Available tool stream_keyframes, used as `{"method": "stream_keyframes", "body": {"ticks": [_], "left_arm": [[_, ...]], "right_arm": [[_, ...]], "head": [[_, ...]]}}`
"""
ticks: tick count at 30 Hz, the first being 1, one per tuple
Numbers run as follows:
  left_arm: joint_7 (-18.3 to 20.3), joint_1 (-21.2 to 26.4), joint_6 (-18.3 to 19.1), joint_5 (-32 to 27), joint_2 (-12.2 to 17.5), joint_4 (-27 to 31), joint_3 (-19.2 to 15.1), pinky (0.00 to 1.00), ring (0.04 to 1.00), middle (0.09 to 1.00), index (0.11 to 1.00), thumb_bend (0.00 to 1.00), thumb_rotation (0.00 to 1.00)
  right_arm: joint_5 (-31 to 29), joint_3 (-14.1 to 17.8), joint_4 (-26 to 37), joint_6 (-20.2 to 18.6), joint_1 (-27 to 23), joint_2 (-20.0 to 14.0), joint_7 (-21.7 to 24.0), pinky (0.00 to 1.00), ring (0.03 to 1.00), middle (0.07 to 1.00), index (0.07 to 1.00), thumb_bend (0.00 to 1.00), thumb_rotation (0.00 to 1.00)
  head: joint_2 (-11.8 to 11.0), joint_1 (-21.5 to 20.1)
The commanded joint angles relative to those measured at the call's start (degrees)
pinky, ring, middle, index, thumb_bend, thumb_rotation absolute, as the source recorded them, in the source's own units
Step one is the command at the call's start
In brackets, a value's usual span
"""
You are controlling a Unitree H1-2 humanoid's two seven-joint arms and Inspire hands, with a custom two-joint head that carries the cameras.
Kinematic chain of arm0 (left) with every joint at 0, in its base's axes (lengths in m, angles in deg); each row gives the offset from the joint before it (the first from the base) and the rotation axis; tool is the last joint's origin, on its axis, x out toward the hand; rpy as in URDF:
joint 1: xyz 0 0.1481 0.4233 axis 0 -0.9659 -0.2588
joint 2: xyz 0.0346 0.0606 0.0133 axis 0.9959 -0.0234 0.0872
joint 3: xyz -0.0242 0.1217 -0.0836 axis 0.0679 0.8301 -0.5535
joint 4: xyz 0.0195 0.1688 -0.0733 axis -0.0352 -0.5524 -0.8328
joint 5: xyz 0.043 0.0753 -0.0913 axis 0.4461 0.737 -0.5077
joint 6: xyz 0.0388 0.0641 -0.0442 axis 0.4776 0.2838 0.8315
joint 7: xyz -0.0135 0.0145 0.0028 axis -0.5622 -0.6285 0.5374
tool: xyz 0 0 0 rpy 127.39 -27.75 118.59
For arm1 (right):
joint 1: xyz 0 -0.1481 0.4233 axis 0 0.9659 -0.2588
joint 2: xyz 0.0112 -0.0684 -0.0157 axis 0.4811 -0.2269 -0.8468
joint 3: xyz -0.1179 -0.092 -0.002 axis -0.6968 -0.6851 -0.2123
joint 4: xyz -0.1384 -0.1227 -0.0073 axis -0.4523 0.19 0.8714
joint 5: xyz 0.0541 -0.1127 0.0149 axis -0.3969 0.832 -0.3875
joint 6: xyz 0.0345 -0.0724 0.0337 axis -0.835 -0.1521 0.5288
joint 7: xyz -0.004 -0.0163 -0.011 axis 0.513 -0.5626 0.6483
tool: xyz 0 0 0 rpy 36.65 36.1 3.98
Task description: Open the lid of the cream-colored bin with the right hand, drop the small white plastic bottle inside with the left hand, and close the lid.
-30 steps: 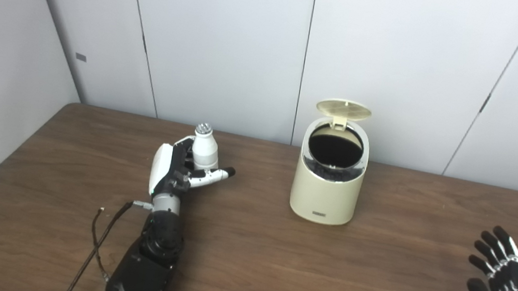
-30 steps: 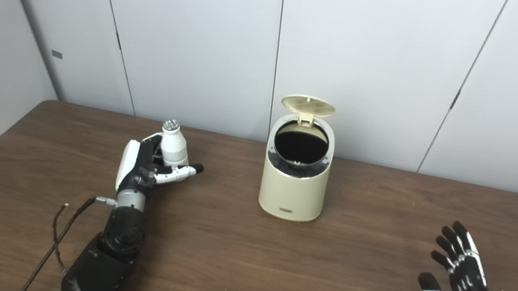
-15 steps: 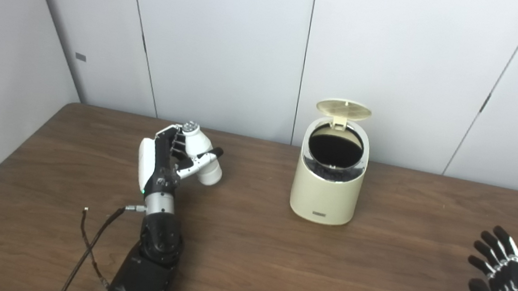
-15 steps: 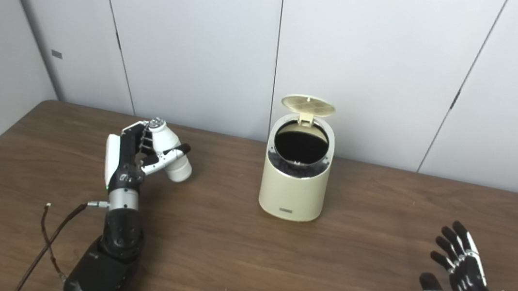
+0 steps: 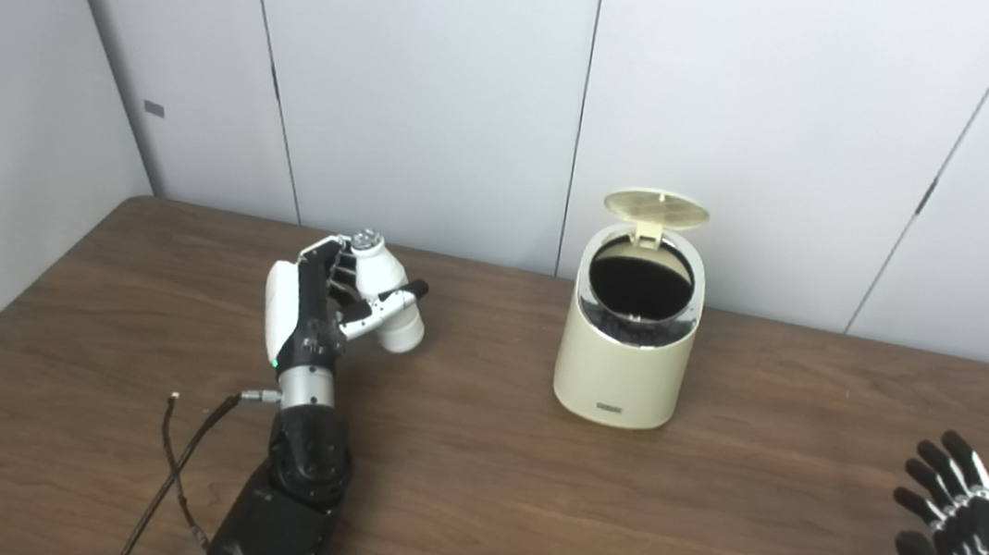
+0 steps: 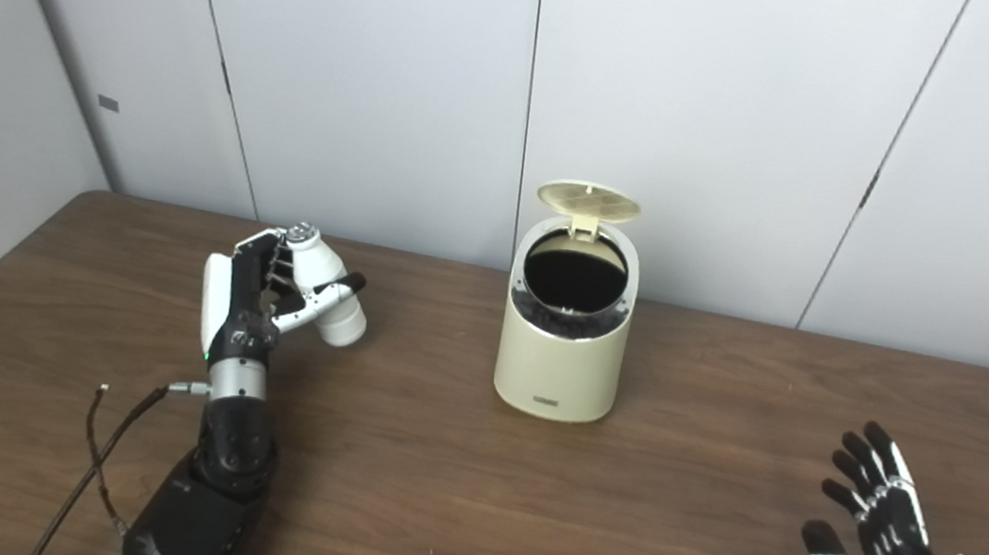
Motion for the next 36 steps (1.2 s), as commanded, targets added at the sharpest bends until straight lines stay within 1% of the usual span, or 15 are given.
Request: {"method": "stream_keyframes", "body": {"ticks": [1,4,6,8,10,13,16,19,21,22,25,29,33,36], "left_arm": [[0.4,1.7,-2.4,0.9,0.2,5.1,0.7,0.33,0.44,0.465,0.49,0.51,0.0],[1.3,1.3,-2.5,1.3,-0.2,10.2,1.5,0.33,0.44,0.466,0.496,0.5,0.0],[2.3,1.2,-1.5,1.4,-0.5,13.5,1.8,0.34,0.444,0.464,0.497,0.5,0.0],[3.1,1.1,-1.0,2.8,-0.6,16.9,2.6,0.37,0.456,0.463,0.492,0.51,0.0],[3.3,1.1,-2.3,5.0,-0.3,19.1,3.8,0.4,0.466,0.466,0.488,0.51,0.0],[3.2,1.2,-3.3,7.8,-0.4,21.4,5.0,0.41,0.476,0.484,0.469,0.5,0.0],[2.3,1.6,-5.9,11.3,-0.5,23.0,6.4,0.43,0.491,0.489,0.456,0.5,0.0],[-0.1,2.6,-8.6,16.6,-0.4,23.1,7.9,0.51,0.51,0.484,0.448,0.5,0.0],[-1.9,3.2,-10.0,19.8,-0.2,22.7,8.4,0.56,0.523,0.484,0.437,0.5,0.0],[-2.9,3.6,-10.4,21.4,-0.1,22.6,8.7,0.56,0.526,0.484,0.435,0.5,0.0],[-5.1,4.7,-11.3,25.2,-0.4,21.7,9.7,0.54,0.528,0.484,0.431,0.5,0.0],[-6.4,6.3,-12.5,26.8,-1.1,19.9,11.5,0.53,0.513,0.485,0.439,0.5,0.0],[-8.0,8.0,-14.8,27.4,-1.6,16.8,13.3,0.55,0.517,0.486,0.436,0.5,0.0],[-9.6,8.9,-15.7,29.7,-1.8,15.1,15.1,0.55,0.517,0.485,0.437,0.5,0.0]], "right_arm": [[-0.5,0.1,-1.4,2.6,-0.3,0.5,-0.6,0.76,0.843,0.871,0.901,0.74,0.72],[-0.6,-0.1,-2.1,3.2,-0.6,0.5,-0.4,0.77,0.846,0.876,0.906,0.74,0.72],[-0.3,-0.3,-2.2,3.0,-0.7,0.7,-0.5,0.77,0.848,0.878,0.908,0.74,0.72],[0.4,-0.5,-2.3,2.9,-0.8,1.0,-0.8,0.77,0.851,0.879,0.908,0.74,0.73],[0.8,-0.7,-2.2,2.7,-0.8,1.3,-1.0,0.78,0.859,0.886,0.916,0.73,0.73],[1.4,-1.0,-2.3,3.1,-0.8,1.8,-1.3,0.77,0.86,0.884,0.916,0.73,0.73],[2.8,-1.3,-2.5,3.5,-0.7,2.2,-1.8,0.76,0.859,0.884,0.916,0.71,0.74],[3.4,-1.5,-2.9,3.9,-0.7,2.5,-2.2,0.75,0.857,0.88,0.913,0.72,0.75],[3.4,-1.7,-3.3,4.3,-0.7,2.7,-2.4,0.76,0.861,0.891,0.916,0.7,0.74],[3.4,-1.8,-3.3,4.2,-0.7,2.8,-2.4,0.75,0.861,0.894,0.917,0.69,0.74],[3.5,-2.0,-3.6,4.5,-0.7,3.2,-2.8,0.75,0.857,0.896,0.916,0.7,0.74],[4.1,-2.2,-4.9,6.2,-0.9,3.3,-3.3,0.76,0.855,0.876,0.911,0.69,0.74],[4.3,-2.5,-5.2,6.7,-0.7,3.7,-3.4,0.75,0.854,0.882,0.913,0.68,0.73],[4.2,-2.6,-5.6,7.4,-0.7,3.9,-3.5,0.75,0.852,0.883,0.912,0.68,0.72]], "head": [[-0.1,0.0],[-0.4,-0.4],[-0.5,-0.8],[-0.8,-1.4],[-1.0,-2.0],[-1.4,-2.8],[-1.7,-3.6],[-1.8,-3.9],[-2.0,-4.3],[-2.2,-4.6],[-2.6,-5.3],[-3.1,-6.1],[-3.7,-7.1],[-3.8,-7.4]]}}
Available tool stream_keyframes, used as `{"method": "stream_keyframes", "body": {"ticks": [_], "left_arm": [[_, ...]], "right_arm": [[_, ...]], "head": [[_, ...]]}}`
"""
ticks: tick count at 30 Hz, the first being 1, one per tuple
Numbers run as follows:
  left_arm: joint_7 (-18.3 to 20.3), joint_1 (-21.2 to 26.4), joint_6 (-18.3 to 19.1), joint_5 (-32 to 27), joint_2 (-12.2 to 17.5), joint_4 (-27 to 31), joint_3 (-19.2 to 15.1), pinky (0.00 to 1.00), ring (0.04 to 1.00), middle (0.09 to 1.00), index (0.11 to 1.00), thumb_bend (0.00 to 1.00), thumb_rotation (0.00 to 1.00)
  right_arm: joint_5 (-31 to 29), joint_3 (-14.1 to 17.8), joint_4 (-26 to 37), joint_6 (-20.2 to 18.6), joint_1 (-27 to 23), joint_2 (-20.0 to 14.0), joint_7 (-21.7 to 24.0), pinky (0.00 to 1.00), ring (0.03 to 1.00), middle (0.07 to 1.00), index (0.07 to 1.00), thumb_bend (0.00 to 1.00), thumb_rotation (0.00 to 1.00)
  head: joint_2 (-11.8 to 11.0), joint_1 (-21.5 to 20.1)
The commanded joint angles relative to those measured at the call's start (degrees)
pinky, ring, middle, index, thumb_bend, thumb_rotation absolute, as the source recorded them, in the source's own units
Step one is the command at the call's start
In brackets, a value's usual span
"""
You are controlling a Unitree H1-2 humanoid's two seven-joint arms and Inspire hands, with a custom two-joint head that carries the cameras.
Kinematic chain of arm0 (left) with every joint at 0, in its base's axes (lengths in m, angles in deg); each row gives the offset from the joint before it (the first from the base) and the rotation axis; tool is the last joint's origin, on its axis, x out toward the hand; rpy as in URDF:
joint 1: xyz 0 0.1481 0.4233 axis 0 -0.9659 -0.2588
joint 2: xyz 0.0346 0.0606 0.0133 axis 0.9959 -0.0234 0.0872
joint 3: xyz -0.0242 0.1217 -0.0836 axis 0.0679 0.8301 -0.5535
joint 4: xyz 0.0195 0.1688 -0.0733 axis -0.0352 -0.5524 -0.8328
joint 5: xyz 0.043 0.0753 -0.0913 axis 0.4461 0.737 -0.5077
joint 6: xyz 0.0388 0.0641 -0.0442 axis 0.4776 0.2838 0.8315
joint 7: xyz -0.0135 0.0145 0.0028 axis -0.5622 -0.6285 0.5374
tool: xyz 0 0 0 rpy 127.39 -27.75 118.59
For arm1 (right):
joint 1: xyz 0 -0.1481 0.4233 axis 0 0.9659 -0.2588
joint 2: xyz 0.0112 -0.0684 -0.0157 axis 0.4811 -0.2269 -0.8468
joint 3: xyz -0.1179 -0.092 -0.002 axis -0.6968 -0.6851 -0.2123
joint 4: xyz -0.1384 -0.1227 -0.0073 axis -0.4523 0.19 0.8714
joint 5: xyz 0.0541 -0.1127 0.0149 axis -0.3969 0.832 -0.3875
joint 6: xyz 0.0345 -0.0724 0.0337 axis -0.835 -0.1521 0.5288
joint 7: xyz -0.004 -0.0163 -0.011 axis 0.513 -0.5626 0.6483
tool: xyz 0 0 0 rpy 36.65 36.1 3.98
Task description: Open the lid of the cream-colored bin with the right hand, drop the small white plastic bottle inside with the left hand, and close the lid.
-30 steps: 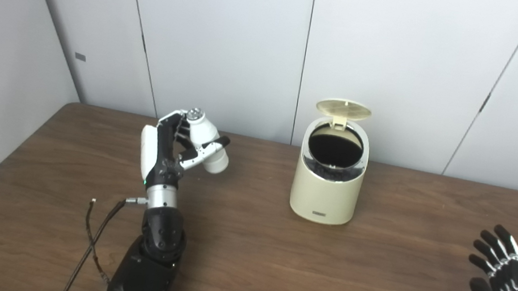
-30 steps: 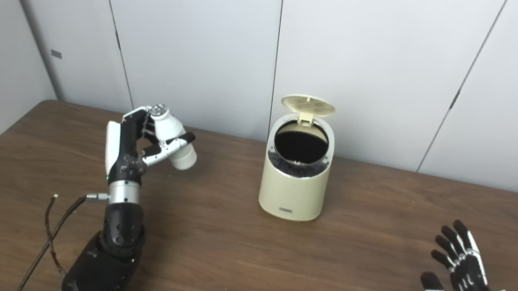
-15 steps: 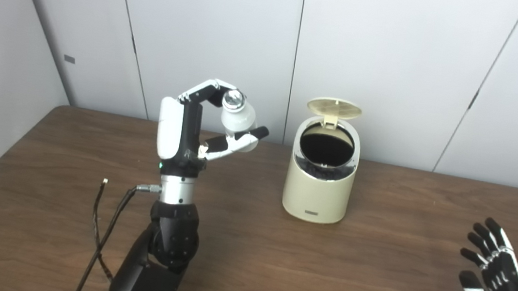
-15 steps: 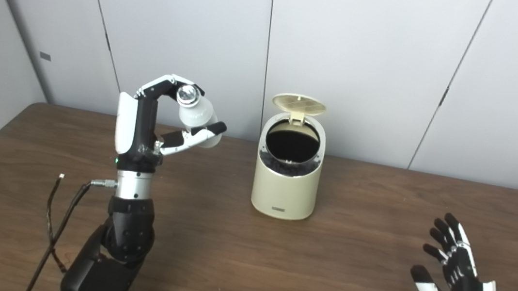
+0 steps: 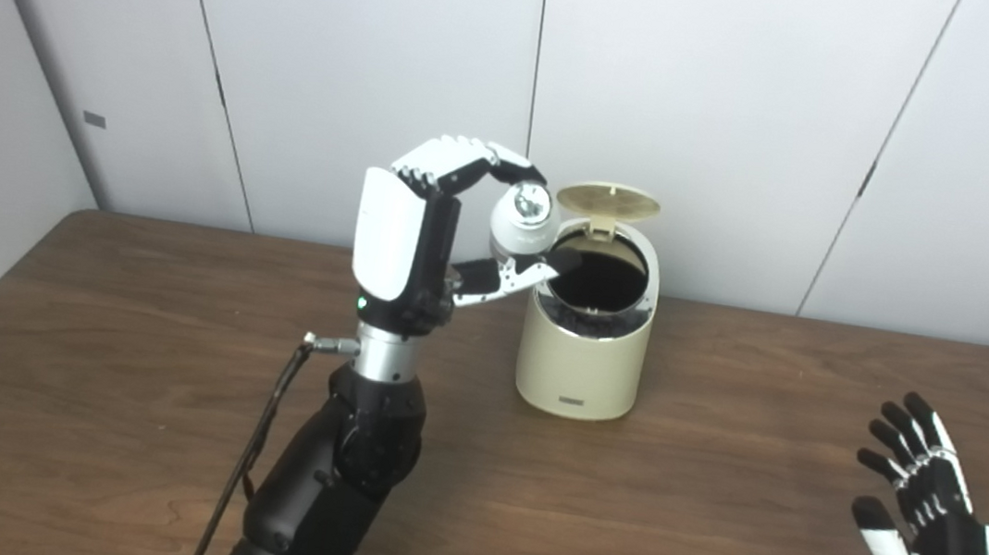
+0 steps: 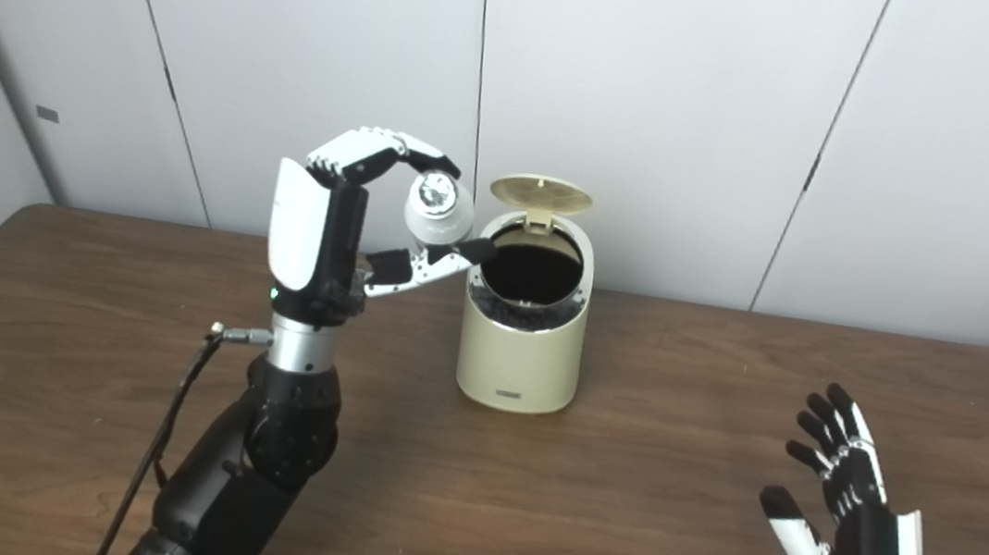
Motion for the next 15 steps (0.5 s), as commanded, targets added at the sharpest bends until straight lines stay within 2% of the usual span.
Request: {"method": "stream_keyframes", "body": {"ticks": [1,3,10,15], "left_arm": [[-2.4,3.6,-2.2,2.3,-0.3,0.0,1.2,0.56,0.519,0.483,0.437,0.5,0.0],[-3.7,4.0,-2.7,3.3,-0.5,-0.9,2.5,0.56,0.524,0.475,0.442,0.5,0.0],[-7.0,5.9,-3.0,1.9,-0.7,-3.9,7.7,0.6,0.531,0.475,0.443,0.5,0.0],[-8.5,7.4,-3.0,1.4,-0.9,-5.7,10.1,0.61,0.528,0.462,0.455,0.5,0.0]], "right_arm": [[1.1,-1.4,-3.6,2.9,1.1,2.5,-1.1,0.75,0.852,0.884,0.911,0.69,0.72],[1.4,-1.5,-3.9,3.0,1.2,2.8,-1.4,0.75,0.851,0.885,0.909,0.72,0.72],[2.9,-2.0,-4.3,3.4,1.2,3.0,-2.6,0.72,0.837,0.869,0.897,0.64,0.69],[3.1,-2.2,-4.9,3.8,1.2,3.2,-3.1,0.71,0.83,0.873,0.893,0.65,0.68]], "head": [[-0.1,-0.3],[-0.4,-0.8],[-0.9,-1.8],[-1.4,-2.3]]}}
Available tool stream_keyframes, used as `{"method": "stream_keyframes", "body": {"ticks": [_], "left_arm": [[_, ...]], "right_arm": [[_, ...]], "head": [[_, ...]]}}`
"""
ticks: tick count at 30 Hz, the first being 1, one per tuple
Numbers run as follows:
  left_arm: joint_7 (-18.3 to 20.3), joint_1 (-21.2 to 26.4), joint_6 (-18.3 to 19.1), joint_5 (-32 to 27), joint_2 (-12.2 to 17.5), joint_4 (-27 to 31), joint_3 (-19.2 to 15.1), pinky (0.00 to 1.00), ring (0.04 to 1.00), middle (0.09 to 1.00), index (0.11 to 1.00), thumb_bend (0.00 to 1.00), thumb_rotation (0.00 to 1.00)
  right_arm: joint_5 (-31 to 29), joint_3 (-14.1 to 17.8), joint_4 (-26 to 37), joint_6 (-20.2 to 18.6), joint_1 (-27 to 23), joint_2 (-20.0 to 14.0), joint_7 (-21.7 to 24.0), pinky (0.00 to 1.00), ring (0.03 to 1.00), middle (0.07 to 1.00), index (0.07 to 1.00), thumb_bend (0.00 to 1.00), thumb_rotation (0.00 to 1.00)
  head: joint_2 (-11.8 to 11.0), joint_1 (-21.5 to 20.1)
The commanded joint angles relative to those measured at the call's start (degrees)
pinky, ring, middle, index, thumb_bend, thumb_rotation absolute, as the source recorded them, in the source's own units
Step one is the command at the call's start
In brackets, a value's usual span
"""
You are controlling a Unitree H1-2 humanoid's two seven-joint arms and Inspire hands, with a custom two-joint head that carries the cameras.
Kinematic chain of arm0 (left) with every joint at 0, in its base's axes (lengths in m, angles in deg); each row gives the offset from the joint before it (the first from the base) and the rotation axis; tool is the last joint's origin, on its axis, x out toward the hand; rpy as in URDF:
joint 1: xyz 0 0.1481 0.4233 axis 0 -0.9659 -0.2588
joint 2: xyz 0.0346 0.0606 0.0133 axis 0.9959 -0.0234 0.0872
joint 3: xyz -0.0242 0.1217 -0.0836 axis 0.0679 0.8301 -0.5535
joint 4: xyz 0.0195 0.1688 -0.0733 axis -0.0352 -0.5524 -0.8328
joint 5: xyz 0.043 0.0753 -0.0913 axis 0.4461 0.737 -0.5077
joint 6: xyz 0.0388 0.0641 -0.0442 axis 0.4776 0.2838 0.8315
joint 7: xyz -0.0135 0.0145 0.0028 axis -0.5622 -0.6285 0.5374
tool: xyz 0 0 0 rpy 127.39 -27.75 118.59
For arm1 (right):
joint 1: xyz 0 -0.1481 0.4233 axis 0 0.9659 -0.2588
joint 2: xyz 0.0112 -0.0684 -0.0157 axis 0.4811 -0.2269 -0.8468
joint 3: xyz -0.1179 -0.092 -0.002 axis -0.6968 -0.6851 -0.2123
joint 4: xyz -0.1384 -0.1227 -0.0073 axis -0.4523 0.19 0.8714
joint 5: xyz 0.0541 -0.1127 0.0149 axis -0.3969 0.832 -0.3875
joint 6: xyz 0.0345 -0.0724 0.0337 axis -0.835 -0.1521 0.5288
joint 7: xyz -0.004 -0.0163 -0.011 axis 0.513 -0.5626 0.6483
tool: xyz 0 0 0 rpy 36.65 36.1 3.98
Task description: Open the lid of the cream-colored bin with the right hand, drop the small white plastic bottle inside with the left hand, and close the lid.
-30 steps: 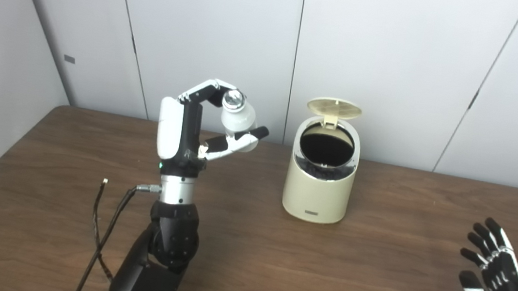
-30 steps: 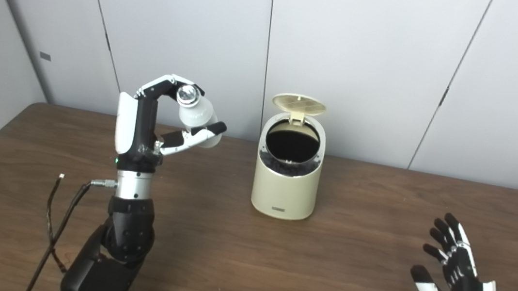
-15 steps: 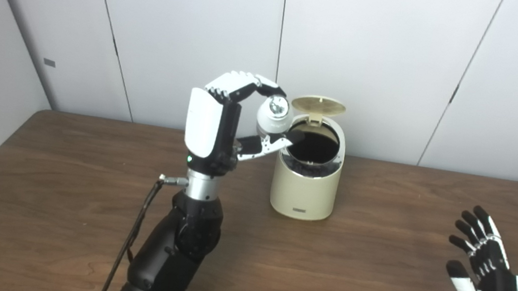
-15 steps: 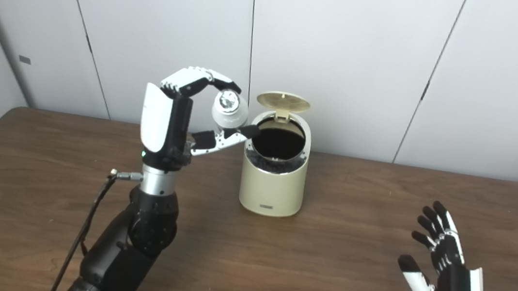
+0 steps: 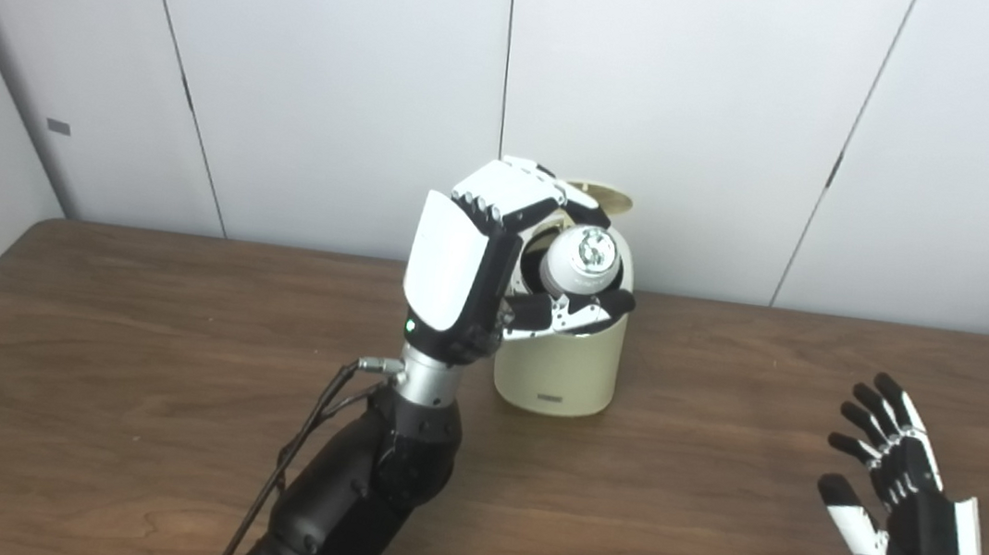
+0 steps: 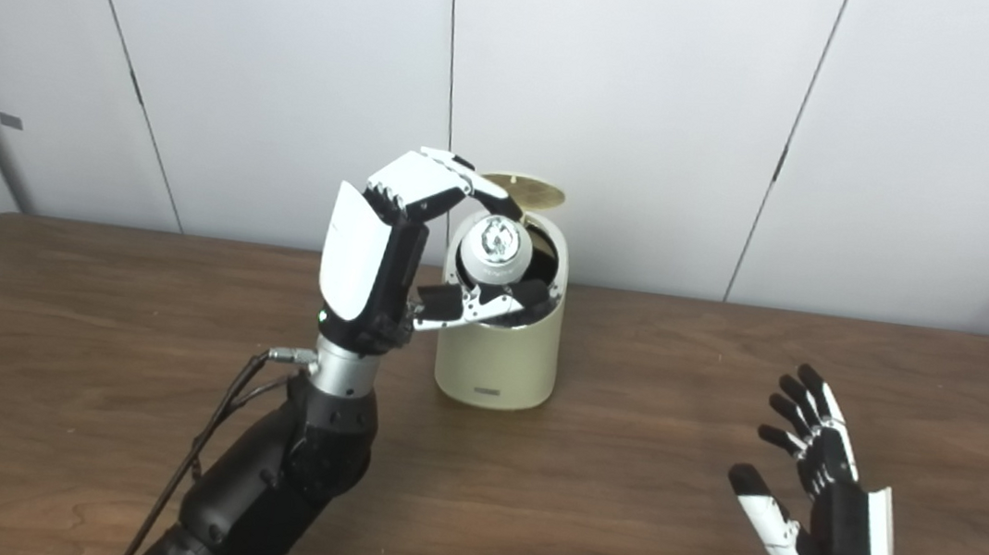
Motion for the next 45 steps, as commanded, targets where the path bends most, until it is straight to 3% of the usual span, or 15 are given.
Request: {"method": "stream_keyframes", "body": {"ticks": [1,10,21,26,37,45], "left_arm": [[-1.5,4.3,-0.9,-0.4,-0.2,0.4,0.7,0.61,0.529,0.461,0.455,0.5,0.0],[-5.2,6.0,-0.9,1.9,2.7,-3.0,4.9,0.62,0.53,0.459,0.461,0.5,0.0],[-8.6,10.5,-0.9,-1.9,6.7,-11.1,9.7,0.66,0.537,0.466,0.451,0.5,0.0],[-10.2,13.9,-0.9,-3.3,8.0,-15.8,11.4,0.62,0.532,0.457,0.468,0.5,0.0],[-12.9,19.7,-0.9,-9.0,9.4,-22.7,17.3,0.64,0.535,0.464,0.455,0.5,0.0],[-13.8,21.8,-0.9,-12.0,9.7,-23.9,20.6,0.62,0.538,0.472,0.443,0.5,0.0]], "right_arm": [[1.5,-1.7,-4.5,3.1,1.5,2.9,-1.1,0.71,0.831,0.871,0.892,0.66,0.69],[1.6,-1.9,-5.1,3.5,1.5,3.1,-1.6,0.73,0.843,0.885,0.906,0.72,0.72],[1.8,-2.3,-5.6,4.1,1.7,3.0,-2.3,0.73,0.846,0.88,0.904,0.75,0.73],[2.1,-2.6,-5.6,4.3,1.9,3.1,-2.7,0.72,0.838,0.872,0.899,0.75,0.72],[2.4,-3.4,-5.1,3.9,2.3,3.9,-3.3,0.74,0.844,0.866,0.9,0.77,0.73],[2.3,-4.0,-5.0,4.3,2.5,4.3,-3.8,0.75,0.843,0.864,0.899,0.78,0.71]], "head": [[0.1,0.1],[-0.4,-0.1],[-1.2,0.0],[-1.3,-0.2],[-1.7,-1.3],[-1.3,-1.7]]}}
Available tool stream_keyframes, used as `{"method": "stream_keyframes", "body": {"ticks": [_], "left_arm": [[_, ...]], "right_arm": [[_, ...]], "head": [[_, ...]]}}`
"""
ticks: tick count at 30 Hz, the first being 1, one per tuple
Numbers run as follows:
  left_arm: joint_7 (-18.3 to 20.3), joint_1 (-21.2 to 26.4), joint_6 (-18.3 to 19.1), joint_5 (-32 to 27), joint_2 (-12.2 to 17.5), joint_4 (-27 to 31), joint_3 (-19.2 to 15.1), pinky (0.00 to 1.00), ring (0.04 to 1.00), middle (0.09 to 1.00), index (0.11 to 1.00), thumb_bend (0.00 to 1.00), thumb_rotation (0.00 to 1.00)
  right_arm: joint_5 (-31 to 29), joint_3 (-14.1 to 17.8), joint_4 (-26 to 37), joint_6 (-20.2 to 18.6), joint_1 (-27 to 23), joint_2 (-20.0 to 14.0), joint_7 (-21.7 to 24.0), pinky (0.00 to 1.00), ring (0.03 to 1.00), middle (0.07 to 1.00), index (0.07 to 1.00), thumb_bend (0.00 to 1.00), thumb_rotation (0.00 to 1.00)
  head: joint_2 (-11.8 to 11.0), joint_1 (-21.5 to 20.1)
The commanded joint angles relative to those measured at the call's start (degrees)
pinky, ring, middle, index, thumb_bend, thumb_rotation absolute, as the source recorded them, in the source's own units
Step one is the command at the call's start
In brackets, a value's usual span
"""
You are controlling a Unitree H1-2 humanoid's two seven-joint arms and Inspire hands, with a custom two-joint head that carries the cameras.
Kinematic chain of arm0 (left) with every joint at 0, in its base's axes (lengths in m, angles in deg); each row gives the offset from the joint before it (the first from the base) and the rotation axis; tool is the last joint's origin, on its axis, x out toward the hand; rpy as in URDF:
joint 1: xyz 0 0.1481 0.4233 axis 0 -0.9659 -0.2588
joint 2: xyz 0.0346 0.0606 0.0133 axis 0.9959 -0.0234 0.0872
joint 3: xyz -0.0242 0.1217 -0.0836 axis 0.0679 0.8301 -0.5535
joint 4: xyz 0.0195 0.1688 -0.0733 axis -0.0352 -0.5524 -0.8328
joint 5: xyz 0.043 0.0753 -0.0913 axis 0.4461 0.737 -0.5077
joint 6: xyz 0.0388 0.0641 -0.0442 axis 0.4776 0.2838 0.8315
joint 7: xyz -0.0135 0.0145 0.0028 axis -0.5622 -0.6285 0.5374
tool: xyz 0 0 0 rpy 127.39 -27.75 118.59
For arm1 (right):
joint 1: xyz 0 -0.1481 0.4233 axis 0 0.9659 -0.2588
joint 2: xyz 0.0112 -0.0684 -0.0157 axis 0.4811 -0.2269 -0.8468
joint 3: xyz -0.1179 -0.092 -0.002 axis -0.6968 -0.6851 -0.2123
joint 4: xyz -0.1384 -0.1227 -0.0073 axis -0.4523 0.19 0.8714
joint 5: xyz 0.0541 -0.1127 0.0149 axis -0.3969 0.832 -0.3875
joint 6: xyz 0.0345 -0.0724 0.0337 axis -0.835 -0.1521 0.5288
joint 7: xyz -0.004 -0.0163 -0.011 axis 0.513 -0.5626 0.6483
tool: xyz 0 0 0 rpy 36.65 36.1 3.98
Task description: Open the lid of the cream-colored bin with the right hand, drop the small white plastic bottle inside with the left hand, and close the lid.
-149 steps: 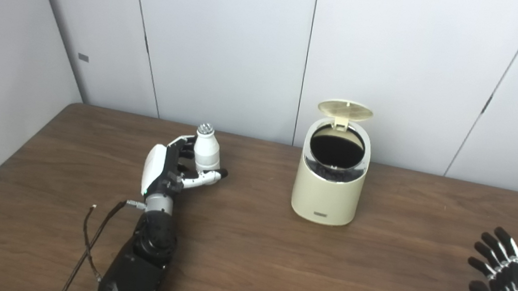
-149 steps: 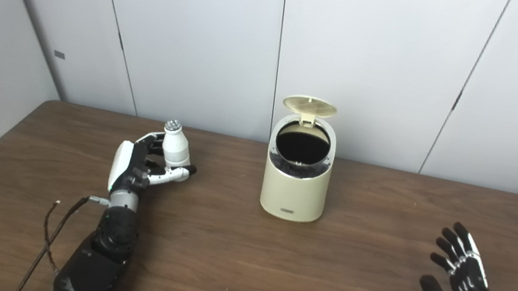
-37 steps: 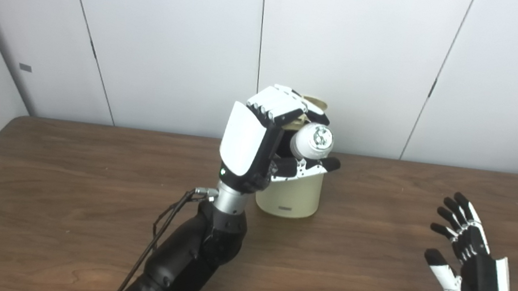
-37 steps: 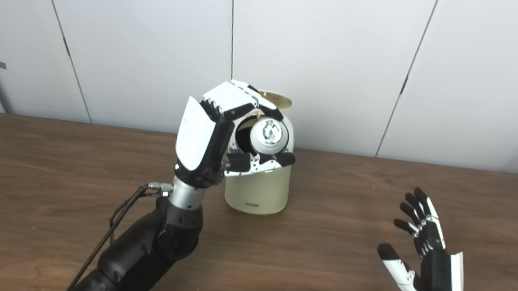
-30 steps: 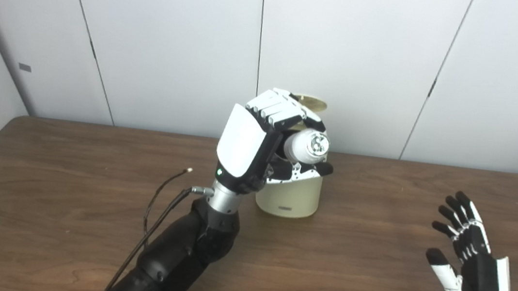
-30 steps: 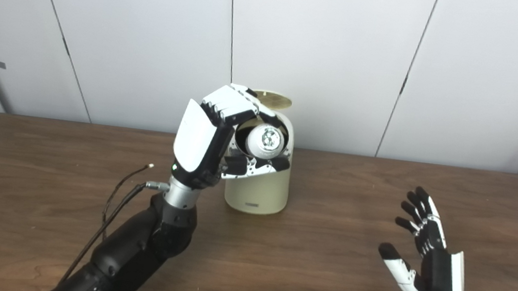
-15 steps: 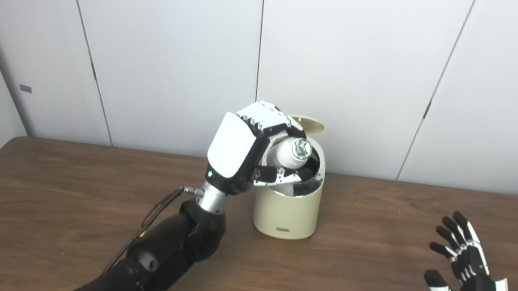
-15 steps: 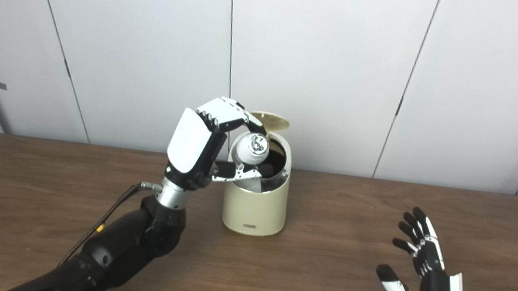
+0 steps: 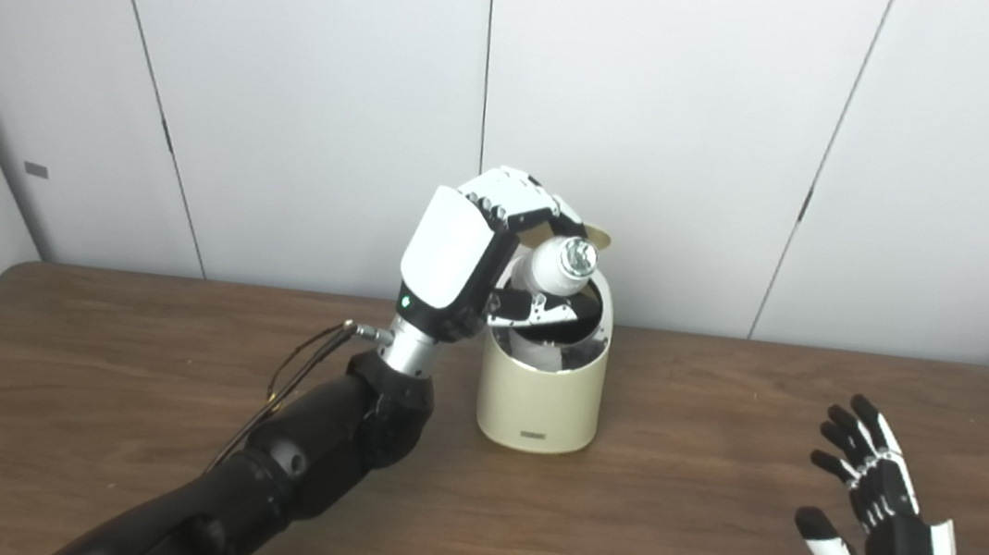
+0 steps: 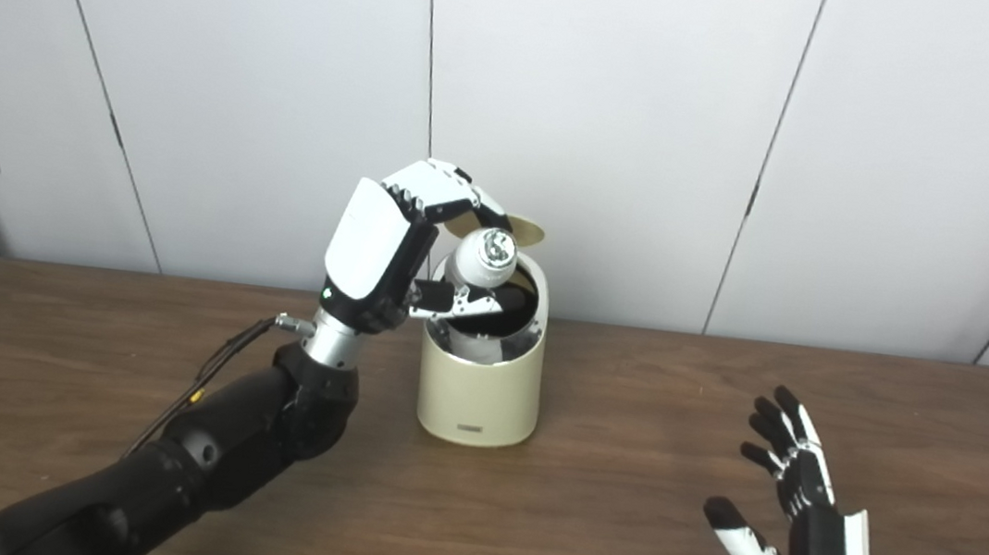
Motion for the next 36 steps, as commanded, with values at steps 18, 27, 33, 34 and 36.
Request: {"method": "stream_keyframes", "body": {"ticks": [18,27,33,34,36], "left_arm": [[1.9,2.8,-0.8,-9.4,-1.2,-1.1,0.0,0.63,0.537,0.48,0.432,0.5,0.0],[3.6,1.6,-0.8,-13.5,-1.7,-2.0,-0.3,0.62,0.537,0.487,0.428,0.5,0.0],[5.0,0.8,-0.8,-14.5,-1.8,-1.9,-0.8,0.61,0.537,0.488,0.43,0.5,0.0],[5.1,0.7,-0.8,-14.7,-1.8,-1.9,-0.9,0.61,0.536,0.483,0.434,0.5,0.0],[5.8,0.4,-0.8,-14.9,-1.8,-2.0,-1.1,0.61,0.536,0.481,0.436,0.5,0.0]], "right_arm": [[2.3,-2.7,-2.4,1.3,3.7,5.0,-1.1,0.75,0.843,0.861,0.901,0.82,0.72],[1.9,-2.7,-2.2,1.4,3.7,5.1,-0.9,0.76,0.846,0.865,0.9,0.84,0.71],[1.9,-2.7,-1.9,1.1,3.9,4.9,-0.8,0.76,0.847,0.868,0.902,0.82,0.71],[1.9,-2.7,-1.9,1.1,3.9,4.9,-0.8,0.75,0.846,0.868,0.902,0.82,0.71],[1.9,-2.7,-1.8,1.0,4.0,4.9,-0.8,0.75,0.847,0.868,0.902,0.82,0.71]], "head": [[1.1,-1.3],[1.5,-1.3],[1.6,-1.3],[1.6,-1.3],[1.6,-1.3]]}}
